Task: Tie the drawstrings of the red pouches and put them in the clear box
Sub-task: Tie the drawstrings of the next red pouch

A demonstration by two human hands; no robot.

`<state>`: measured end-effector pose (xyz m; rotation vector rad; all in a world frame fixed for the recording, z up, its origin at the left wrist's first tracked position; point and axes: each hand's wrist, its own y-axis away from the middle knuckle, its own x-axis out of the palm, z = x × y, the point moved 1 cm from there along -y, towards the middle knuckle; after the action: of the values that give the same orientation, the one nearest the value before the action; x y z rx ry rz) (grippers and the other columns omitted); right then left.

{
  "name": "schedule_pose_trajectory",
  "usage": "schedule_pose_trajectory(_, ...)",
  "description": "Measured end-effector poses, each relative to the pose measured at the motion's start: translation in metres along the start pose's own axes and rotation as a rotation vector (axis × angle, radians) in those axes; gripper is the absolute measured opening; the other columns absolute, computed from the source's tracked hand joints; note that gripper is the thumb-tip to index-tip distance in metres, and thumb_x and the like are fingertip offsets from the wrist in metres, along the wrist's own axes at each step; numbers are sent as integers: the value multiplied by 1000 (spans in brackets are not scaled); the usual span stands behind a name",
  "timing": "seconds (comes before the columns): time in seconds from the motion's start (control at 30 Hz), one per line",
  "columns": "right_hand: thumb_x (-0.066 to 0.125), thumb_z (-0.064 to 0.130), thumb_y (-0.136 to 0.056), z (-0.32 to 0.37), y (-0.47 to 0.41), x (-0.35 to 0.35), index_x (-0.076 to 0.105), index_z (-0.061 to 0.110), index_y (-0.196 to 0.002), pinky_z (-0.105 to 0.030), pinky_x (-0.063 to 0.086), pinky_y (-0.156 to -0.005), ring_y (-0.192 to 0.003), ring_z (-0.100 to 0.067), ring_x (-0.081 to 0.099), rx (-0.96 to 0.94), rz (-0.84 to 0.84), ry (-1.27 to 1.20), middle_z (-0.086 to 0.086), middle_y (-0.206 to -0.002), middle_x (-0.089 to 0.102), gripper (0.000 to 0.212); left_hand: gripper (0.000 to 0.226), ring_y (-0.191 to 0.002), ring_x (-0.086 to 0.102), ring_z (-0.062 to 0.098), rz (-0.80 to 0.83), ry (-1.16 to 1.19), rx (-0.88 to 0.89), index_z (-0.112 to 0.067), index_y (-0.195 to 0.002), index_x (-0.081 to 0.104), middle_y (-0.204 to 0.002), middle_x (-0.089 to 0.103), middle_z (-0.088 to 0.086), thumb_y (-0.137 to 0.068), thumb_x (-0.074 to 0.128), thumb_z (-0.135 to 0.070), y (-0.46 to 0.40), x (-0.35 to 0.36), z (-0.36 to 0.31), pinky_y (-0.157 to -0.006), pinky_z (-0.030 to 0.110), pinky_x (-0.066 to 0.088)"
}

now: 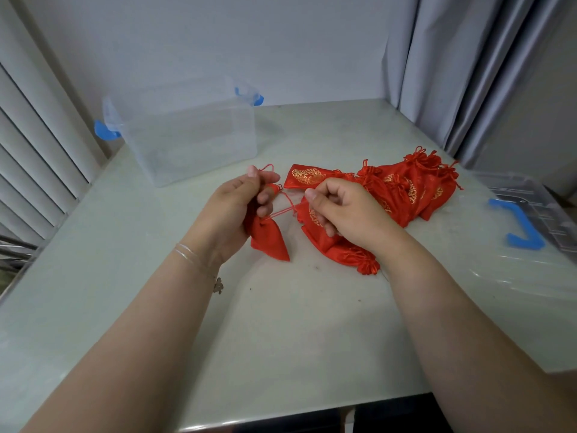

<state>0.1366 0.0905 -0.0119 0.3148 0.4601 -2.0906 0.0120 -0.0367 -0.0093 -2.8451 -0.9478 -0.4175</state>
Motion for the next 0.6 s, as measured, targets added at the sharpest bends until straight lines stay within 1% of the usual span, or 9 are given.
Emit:
schedule_pose_trajectory(0.03,55,27,-95,-1,0,1,53,13,-73,-23,40,-49,-40,-10,46,7,-1,19,-1,-55,52,26,35,-46,36,7,-50,51,-29,-12,-88,56,-56,38,-7,-102,33,-35,-1,0,-1,-47,16,31)
schedule_pose_trajectory(0.1,59,28,-93,-4,-1,0,55,15,-70,-28,36,-50,-41,-12,40,25,-20,24,-1,-52,48,27,35,-45,36,6,-163,169,-72,-16,-83,56,-52,35,-9,-100,37,-40,-4,-6,-3,-48,17,31)
schedule_pose_trajectory(0.2,63,31,-90,-7,-2,-2,60,16,-69,-31,30,-52,-50,-15,36,35,-36,30,-3,-54,45,26,27,-45,41,4,-327,316,-97,-21,-85,60,-51,37,-10,-98,44,-38,-6,-23,-5,-56,20,35)
schedule_pose_trajectory(0.27,64,31,-89,-7,-1,-3,62,15,-70,-31,28,-54,-53,-18,35,31,-9,56,-7,-57,45,25,21,-51,52,4,-383,422,-106,-21,-90,64,-58,49,-11,-97,48,-32,-8,-31,-3,-62,21,40)
schedule_pose_trajectory(0.3,64,31,-89,-7,-1,-3,62,15,-71,-30,28,-54,-54,-18,34,28,7,72,-7,-57,45,24,19,-57,59,5,-394,470,-106,-21,-90,65,-65,57,-10,-95,49,-29,-8,-34,-2,-66,23,44)
schedule_pose_trajectory(0.37,63,30,-89,-6,0,-3,63,16,-70,-28,29,-55,-55,-18,37,25,31,104,-3,-56,48,24,20,-74,68,10,-413,539,-97,-19,-87,65,-82,67,-6,-93,47,-23,-9,-39,-2,-73,26,51)
schedule_pose_trajectory(0.43,63,30,-90,-5,1,-4,64,18,-70,-26,34,-58,-58,-16,44,34,46,123,5,-55,53,23,21,-88,70,17,-458,571,-80,-16,-85,63,-95,70,0,-95,44,-20,-10,-42,-1,-80,29,54)
schedule_pose_trajectory(0.5,62,29,-90,-5,1,-7,63,18,-71,-26,40,-63,-61,-13,50,49,62,124,6,-59,58,22,23,-91,70,19,-506,582,-53,-14,-86,59,-97,71,2,-98,40,-19,-11,-45,0,-78,31,55)
schedule_pose_trajectory(0.6,62,25,-91,-5,0,-11,62,17,-71,-29,43,-70,-67,-13,54,51,119,117,1,-69,65,21,23,-88,70,17,-544,577,10,-13,-87,56,-96,70,1,-100,36,-16,-13,-45,0,-78,33,55)
